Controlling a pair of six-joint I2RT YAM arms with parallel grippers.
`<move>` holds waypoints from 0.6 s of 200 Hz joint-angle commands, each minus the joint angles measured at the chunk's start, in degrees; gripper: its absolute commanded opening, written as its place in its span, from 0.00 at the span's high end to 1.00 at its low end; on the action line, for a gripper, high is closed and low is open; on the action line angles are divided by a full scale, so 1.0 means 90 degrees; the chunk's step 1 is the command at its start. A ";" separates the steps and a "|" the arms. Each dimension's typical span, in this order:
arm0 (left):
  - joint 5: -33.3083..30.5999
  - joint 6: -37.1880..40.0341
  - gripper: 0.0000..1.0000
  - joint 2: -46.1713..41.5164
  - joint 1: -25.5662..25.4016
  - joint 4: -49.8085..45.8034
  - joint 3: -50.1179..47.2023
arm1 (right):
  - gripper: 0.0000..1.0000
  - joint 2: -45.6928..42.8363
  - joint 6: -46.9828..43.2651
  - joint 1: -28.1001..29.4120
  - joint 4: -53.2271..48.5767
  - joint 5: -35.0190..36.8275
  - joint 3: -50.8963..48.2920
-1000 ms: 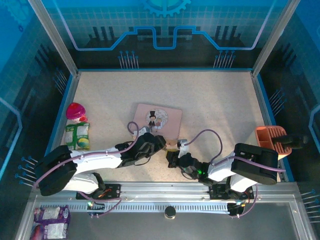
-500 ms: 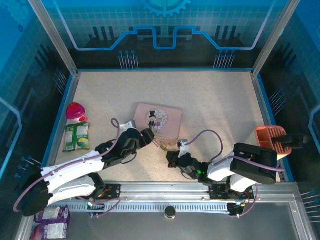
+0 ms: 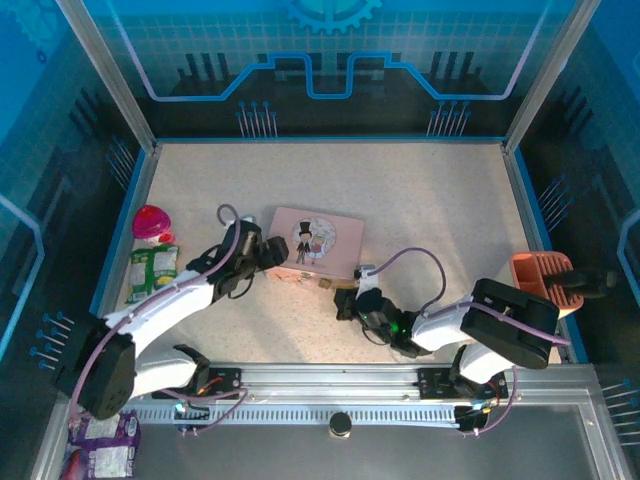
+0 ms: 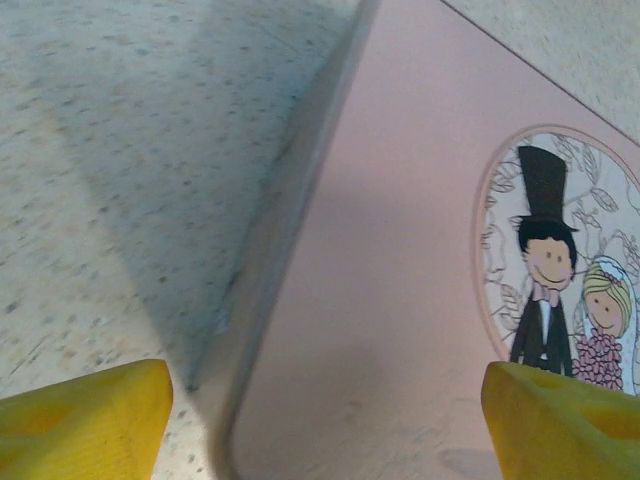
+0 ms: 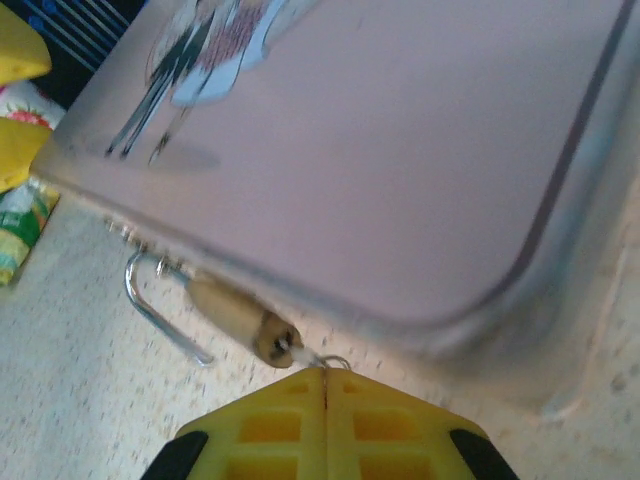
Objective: Unlock the padlock with the key
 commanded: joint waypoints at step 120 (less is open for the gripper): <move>0.0464 -0.0097 0.27 0.1187 -0.0310 0.0147 0.0343 | 0.60 -0.0230 -0.2120 -0.1310 -0.2259 -0.2158 0.1080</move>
